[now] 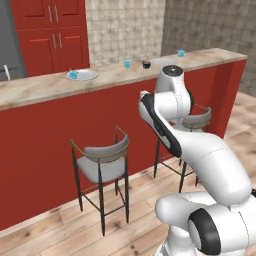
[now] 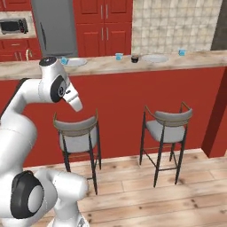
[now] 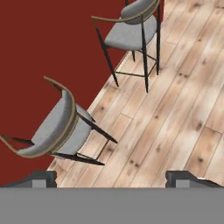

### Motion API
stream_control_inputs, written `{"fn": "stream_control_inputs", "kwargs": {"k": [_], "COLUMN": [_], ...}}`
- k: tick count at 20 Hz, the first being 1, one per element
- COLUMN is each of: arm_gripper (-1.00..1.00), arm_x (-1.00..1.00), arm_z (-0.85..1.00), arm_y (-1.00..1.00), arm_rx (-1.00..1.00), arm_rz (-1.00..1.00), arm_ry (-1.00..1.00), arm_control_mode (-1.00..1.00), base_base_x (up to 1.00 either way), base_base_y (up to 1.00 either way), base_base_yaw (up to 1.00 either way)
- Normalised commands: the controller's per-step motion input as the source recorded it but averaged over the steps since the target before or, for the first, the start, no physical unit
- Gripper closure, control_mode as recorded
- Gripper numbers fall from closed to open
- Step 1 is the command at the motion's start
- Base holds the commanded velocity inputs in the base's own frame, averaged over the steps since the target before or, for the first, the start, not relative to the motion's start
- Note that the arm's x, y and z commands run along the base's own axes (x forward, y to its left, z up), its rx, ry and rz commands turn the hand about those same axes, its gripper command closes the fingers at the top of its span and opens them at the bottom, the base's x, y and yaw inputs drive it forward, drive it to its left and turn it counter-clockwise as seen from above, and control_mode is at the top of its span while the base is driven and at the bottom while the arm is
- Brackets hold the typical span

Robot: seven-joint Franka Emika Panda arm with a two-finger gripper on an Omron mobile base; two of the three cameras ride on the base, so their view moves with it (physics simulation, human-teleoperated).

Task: Place two yogurt containers on each plate.

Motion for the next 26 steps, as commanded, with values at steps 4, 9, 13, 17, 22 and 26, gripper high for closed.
{"fn": "stream_control_inputs", "kwargs": {"k": [4,9,13,17,22,26], "arm_gripper": [-1.00,-1.00,-1.00,-1.00,-1.00,-1.00], "arm_x": [0.00,0.00,0.00,0.00,0.00,0.00], "arm_z": [0.00,0.00,0.00,0.00,0.00,0.00], "arm_y": [0.00,0.00,0.00,0.00,0.00,0.00], "arm_rx": [0.00,0.00,0.00,0.00,0.00,0.00], "arm_rz": [0.00,0.00,0.00,0.00,0.00,0.00], "arm_ry": [0.00,0.00,0.00,0.00,0.00,0.00], "arm_control_mode": [1.00,1.00,1.00,1.00,1.00,1.00], "base_base_x": [0.95,1.00,1.00,1.00,0.57,0.09], "base_base_y": [-1.00,-0.98,-0.70,0.06,0.89,0.37], "base_base_yaw": [0.22,0.14,0.04,0.06,0.32,0.17]}}
